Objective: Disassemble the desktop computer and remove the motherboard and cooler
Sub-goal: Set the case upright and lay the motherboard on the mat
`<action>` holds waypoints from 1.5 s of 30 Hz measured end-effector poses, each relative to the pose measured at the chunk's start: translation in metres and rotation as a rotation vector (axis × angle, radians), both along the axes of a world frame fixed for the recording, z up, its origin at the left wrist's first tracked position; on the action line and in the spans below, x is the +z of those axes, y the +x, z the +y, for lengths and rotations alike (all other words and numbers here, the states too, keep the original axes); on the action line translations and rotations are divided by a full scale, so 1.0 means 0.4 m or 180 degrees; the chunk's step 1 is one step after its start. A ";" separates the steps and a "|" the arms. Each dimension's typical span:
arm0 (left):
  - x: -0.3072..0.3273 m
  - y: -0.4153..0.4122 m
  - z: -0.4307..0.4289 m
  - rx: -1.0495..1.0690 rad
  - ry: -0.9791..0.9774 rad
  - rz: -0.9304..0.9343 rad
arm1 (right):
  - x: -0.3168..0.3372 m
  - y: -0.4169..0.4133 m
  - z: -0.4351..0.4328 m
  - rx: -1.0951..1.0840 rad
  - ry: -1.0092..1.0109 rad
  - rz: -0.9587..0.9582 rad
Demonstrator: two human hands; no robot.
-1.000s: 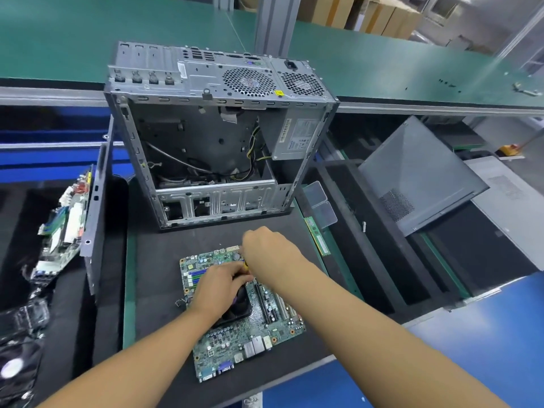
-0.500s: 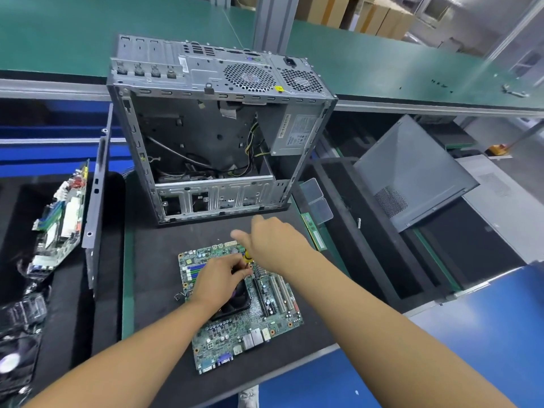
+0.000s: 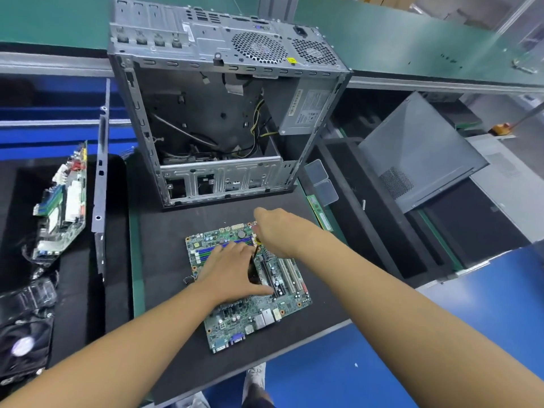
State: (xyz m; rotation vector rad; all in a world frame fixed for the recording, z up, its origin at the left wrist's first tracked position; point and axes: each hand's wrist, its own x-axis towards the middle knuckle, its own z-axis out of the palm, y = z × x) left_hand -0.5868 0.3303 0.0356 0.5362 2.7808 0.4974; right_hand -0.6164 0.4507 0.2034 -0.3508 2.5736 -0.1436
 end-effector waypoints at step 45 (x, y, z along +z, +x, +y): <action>0.147 -0.037 0.013 0.0999 0.2316 -0.0480 | -0.029 -0.069 0.081 0.1183 -0.0433 -0.0064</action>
